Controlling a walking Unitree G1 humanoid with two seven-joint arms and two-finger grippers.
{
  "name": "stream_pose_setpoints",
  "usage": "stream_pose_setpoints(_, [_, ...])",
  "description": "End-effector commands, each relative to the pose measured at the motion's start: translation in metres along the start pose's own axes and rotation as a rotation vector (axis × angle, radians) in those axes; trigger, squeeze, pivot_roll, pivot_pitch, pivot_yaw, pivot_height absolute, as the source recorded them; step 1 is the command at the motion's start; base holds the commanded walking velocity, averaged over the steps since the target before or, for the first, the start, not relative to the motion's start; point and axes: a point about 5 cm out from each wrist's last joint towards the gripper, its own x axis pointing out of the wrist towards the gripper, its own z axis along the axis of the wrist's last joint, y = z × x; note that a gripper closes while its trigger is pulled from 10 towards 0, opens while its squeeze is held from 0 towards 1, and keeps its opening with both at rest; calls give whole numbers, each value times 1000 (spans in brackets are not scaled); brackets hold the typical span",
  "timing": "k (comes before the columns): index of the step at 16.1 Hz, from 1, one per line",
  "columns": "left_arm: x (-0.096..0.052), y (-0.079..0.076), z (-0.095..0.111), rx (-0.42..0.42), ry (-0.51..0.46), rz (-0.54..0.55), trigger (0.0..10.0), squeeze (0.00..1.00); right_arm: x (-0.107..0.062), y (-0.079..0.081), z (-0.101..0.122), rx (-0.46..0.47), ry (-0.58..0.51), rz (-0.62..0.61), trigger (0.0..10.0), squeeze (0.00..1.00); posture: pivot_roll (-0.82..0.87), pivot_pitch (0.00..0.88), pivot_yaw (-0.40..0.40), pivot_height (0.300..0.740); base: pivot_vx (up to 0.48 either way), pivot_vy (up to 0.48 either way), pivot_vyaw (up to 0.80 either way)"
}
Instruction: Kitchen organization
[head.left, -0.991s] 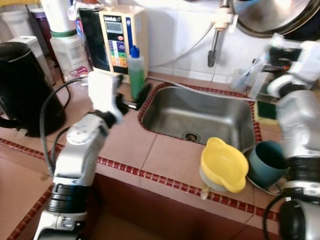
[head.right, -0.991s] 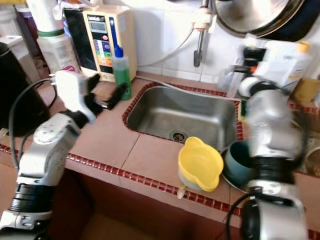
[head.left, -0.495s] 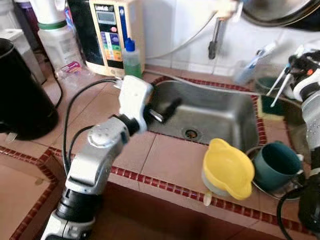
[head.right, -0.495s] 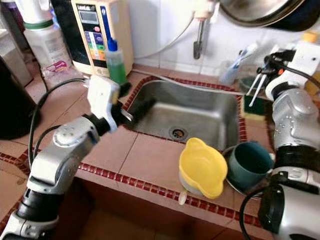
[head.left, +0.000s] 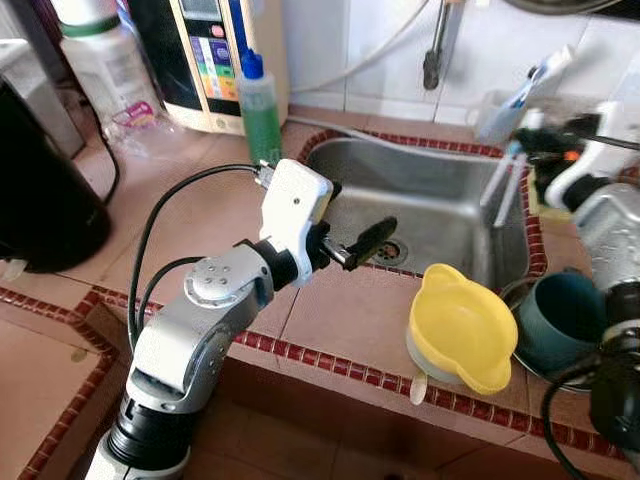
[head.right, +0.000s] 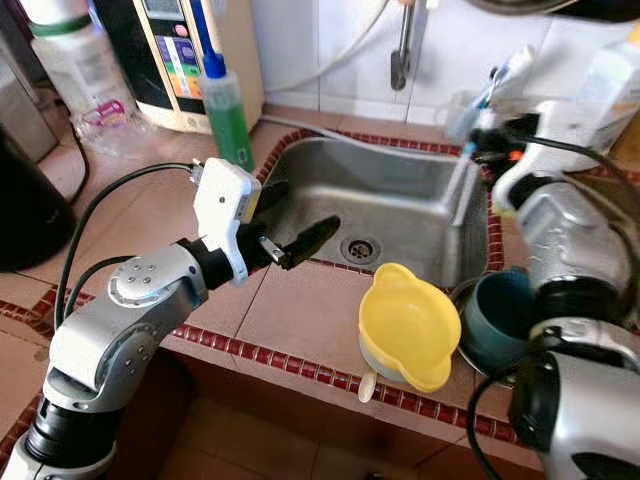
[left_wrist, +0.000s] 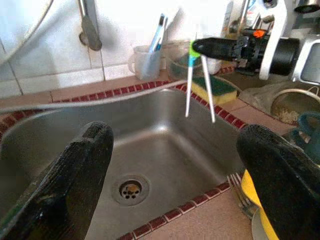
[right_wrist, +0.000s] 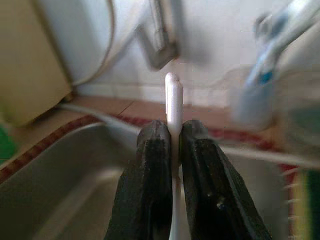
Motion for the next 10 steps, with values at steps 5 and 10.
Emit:
stream_pose_setpoints(5, [-3, -3, 7, -13, -14, -5, 10000, 0, 11, 19, 0, 128, 11, 128, 10000, 0, -105, 194, 52, 740, 0, 0, 0])
stream_pose_setpoints(10, [-5, -8, 8, -7, -2, -28, 10000, 0, 14, 23, -4, 177, 53, 177, 10000, 0, -102, 187, 46, 740, 0, 0, 0])
